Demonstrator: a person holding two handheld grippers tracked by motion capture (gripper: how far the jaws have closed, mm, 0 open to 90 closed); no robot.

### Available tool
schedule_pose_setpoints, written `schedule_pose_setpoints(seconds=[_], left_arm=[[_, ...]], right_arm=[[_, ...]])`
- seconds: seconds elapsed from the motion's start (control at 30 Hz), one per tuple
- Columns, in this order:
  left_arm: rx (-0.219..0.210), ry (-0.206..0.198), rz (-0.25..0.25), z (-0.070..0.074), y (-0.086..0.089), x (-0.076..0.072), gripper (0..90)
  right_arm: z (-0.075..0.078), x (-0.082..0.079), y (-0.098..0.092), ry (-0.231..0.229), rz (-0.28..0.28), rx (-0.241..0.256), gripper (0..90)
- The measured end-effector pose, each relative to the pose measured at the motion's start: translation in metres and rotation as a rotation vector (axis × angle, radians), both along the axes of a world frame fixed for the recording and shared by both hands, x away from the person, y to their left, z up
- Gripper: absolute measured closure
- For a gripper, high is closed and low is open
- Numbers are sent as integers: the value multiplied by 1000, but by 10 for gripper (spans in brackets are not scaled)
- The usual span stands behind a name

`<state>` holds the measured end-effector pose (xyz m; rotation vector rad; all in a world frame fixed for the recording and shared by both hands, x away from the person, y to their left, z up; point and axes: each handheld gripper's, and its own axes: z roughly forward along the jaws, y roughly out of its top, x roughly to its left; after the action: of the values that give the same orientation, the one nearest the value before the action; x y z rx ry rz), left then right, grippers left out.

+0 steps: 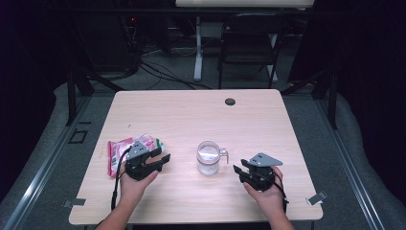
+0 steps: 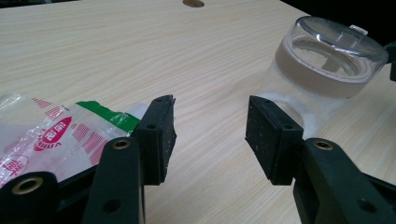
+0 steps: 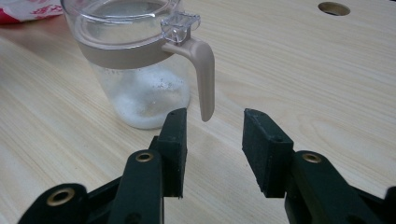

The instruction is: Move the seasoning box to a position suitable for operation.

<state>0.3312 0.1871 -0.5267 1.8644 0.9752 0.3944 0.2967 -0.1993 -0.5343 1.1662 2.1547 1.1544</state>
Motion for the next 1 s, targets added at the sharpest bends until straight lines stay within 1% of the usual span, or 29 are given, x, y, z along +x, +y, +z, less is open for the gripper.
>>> schedule_pose_setpoints(seconds=[0.03, 0.07, 0.13, 0.17, 0.2, 0.27, 0.37, 0.4, 0.47, 0.53, 0.77, 0.8, 0.83, 0.97, 1.0], left_arm=[[-6, -3, 2, 0, 1, -1, 522], [-16, 3, -9, 1, 3, -2, 522], [-24, 4, -10, 1, 3, -3, 527], [-18, 5, -14, 2, 4, -4, 527], [-24, 0, -14, 2, 4, -5, 527], [-50, 6, -14, 1, 6, -6, 527], [-74, 28, -12, 0, 9, -7, 531], [-83, 26, -8, 0, 10, -7, 531], [-80, 27, -7, 0, 11, -8, 530], [-77, 21, -10, 0, 13, -10, 531], [-57, 2, 0, 1, 18, -17, 528], [-60, -4, 1, 1, 19, -18, 527], [-58, -3, 3, 1, 20, -19, 526], [-46, -13, 19, 1, 23, -23, 526], [-52, -7, 25, 1, 24, -24, 526]], right_arm=[[0, 0, 0, 0, 0, 0, 602], [0, 2, 0, 4, 9, -5, 610], [-1, 3, 1, 5, 12, -2, 614], [-1, 3, 1, 5, 12, -2, 614], [-1, 3, 1, 5, 16, 1, 618], [-1, 5, 2, 5, 24, -4, 620], [-1, 6, 4, 5, 31, -7, 625], [-1, 7, 5, 6, 35, -7, 626], [-2, 8, 7, 5, 40, -11, 633], [-2, 9, 9, 4, 49, -15, 643], [-4, 16, 14, 12, 53, -15, 646], [-4, 17, 15, 9, 52, -15, 646], [-4, 19, 16, 16, 57, -15, 646], [-4, 23, 20, 13, 67, -16, 645], [-4, 23, 20, 13, 67, -16, 645]])
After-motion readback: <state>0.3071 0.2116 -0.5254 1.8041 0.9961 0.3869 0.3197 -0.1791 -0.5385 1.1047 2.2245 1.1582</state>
